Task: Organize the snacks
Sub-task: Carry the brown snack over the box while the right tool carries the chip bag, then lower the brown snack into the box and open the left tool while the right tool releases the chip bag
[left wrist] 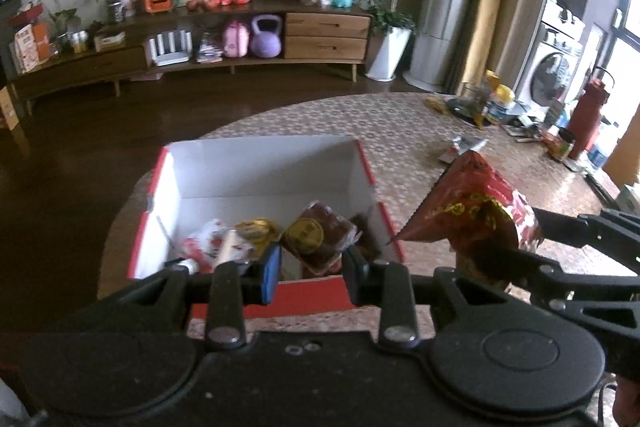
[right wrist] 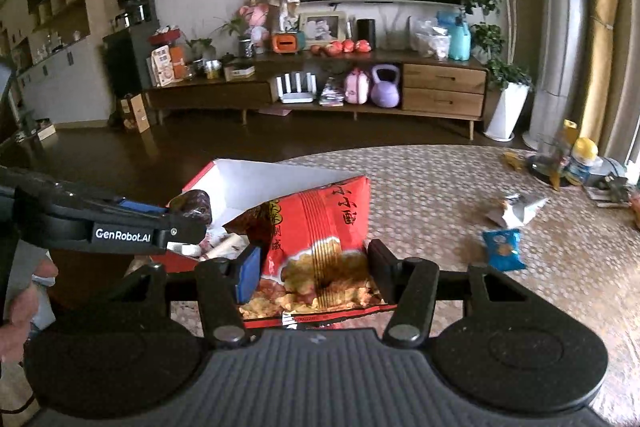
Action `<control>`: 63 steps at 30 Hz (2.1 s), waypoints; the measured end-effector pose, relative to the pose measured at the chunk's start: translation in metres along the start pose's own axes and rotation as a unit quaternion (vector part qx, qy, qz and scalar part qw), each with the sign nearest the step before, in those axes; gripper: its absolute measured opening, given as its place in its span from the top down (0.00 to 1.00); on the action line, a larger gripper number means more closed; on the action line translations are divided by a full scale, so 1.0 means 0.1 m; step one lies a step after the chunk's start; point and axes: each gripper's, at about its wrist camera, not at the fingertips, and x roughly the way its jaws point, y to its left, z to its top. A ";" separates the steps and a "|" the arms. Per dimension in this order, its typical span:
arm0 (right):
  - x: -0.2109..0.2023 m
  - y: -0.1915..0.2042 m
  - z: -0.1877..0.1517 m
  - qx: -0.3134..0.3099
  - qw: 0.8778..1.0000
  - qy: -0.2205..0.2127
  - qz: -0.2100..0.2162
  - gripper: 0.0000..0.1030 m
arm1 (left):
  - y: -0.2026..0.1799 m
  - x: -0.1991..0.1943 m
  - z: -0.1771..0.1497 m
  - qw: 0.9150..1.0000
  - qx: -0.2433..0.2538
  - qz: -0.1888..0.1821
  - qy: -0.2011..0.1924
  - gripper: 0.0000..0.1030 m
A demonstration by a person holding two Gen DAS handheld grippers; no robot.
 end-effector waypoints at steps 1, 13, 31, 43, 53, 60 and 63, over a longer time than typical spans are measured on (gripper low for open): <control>0.04 0.04 0.02 -0.001 1.000 0.001 0.002 0.46 | 0.05 0.01 0.01 1.000 -0.002 0.003 0.000 0.71; 0.62 0.36 0.18 -0.009 1.000 0.021 0.017 0.46 | 0.61 0.16 0.05 0.999 -0.032 0.033 0.012 0.71; 1.53 0.43 0.25 -0.015 0.998 0.066 0.008 0.46 | 1.01 0.94 0.28 0.997 -0.026 0.053 0.047 0.71; 2.03 0.36 0.16 -0.017 0.994 0.104 0.005 0.46 | 1.09 1.52 0.36 0.994 -0.030 0.058 0.085 0.71; 2.18 0.33 0.06 -0.019 0.991 0.129 0.010 0.46 | 1.05 1.73 0.35 0.992 -0.025 0.058 0.105 0.72; 2.19 0.31 0.00 -0.013 0.990 0.136 0.014 0.45 | 1.05 1.75 0.32 0.992 -0.027 0.059 0.109 0.65; 2.16 0.33 0.00 -0.017 0.990 0.139 0.019 0.44 | 1.05 1.72 0.31 0.992 -0.026 0.058 0.106 0.54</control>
